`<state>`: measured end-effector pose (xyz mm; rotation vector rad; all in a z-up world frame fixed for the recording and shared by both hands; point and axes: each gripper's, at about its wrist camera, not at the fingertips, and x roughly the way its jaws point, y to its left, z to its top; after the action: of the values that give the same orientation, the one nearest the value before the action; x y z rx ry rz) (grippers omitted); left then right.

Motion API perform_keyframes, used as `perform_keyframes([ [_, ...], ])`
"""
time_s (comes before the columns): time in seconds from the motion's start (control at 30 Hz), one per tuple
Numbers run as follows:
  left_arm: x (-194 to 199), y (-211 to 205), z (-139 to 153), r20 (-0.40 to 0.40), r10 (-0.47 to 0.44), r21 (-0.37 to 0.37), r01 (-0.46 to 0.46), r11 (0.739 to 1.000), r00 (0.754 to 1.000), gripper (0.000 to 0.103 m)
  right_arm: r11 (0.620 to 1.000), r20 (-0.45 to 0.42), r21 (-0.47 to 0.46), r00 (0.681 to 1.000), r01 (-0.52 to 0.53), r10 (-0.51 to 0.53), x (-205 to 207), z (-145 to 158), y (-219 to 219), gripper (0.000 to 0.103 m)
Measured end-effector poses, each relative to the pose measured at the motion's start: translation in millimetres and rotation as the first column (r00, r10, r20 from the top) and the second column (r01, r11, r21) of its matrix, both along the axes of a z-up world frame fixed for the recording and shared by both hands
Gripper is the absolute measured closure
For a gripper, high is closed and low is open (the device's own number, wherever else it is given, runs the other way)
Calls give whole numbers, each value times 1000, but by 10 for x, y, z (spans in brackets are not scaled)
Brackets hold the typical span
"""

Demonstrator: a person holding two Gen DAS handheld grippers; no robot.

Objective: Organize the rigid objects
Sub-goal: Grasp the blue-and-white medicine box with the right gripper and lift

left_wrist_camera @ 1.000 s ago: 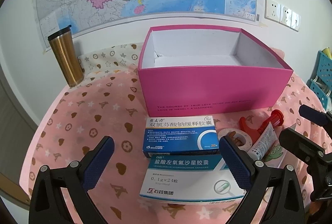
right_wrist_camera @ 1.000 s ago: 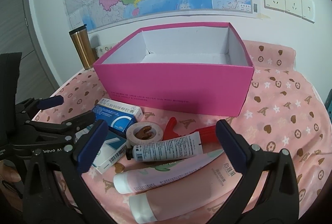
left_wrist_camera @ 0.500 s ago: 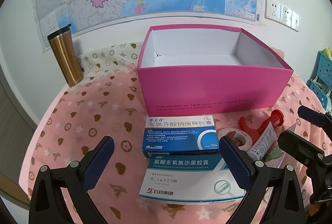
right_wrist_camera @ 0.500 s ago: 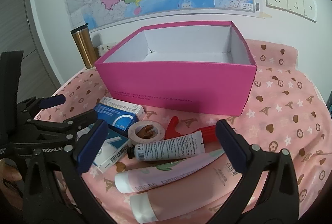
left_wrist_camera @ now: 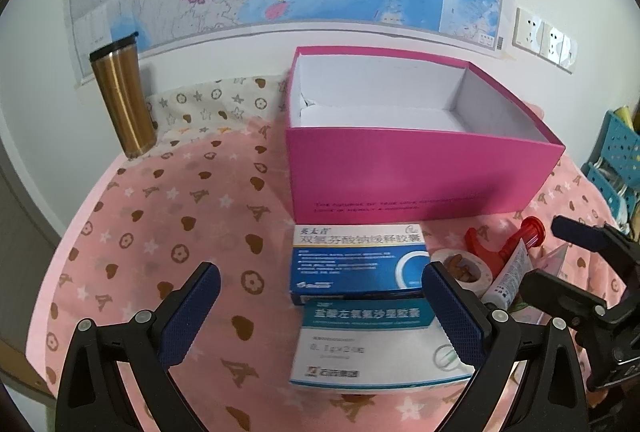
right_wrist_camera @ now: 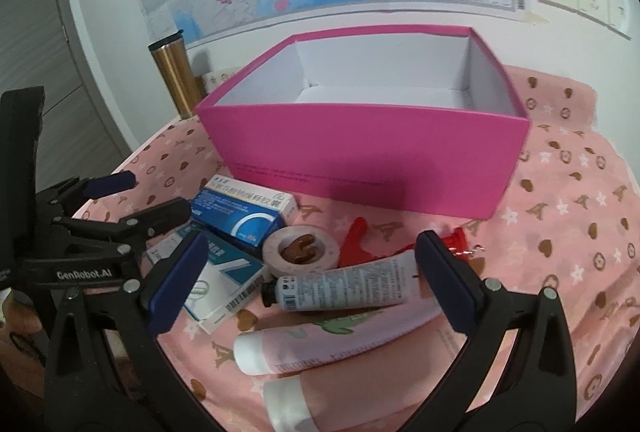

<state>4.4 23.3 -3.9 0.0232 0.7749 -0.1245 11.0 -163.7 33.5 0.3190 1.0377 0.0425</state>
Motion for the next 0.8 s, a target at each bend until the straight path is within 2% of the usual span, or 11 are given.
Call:
perform_keyframes([
  [0.13,78,157,-52,-43,-17,-45,15,999,999,1,999,-16,19,999,-51,51,105,-45,93,3],
  [0.27,155,248,-119,-70,-31,-71,26,997,997,4,994,-27,52,994,-101,102,243,-103,162,11],
  [0.47,305,265,-278,-144,-98,-130,79,988,985,23,981,-115,135,981,-141,157,506,-358,234,37],
  [0.7,446,263,-404,-209,-161,-198,120,973,965,35,973,-192,177,965,-146,180,743,-552,254,40],
  [0.73,464,257,-412,-215,-173,-209,128,970,961,36,971,-207,192,962,-139,178,763,-595,241,42],
  [0.8,503,242,-441,-234,-209,-240,152,959,949,36,966,-230,224,956,-132,184,806,-676,225,52],
])
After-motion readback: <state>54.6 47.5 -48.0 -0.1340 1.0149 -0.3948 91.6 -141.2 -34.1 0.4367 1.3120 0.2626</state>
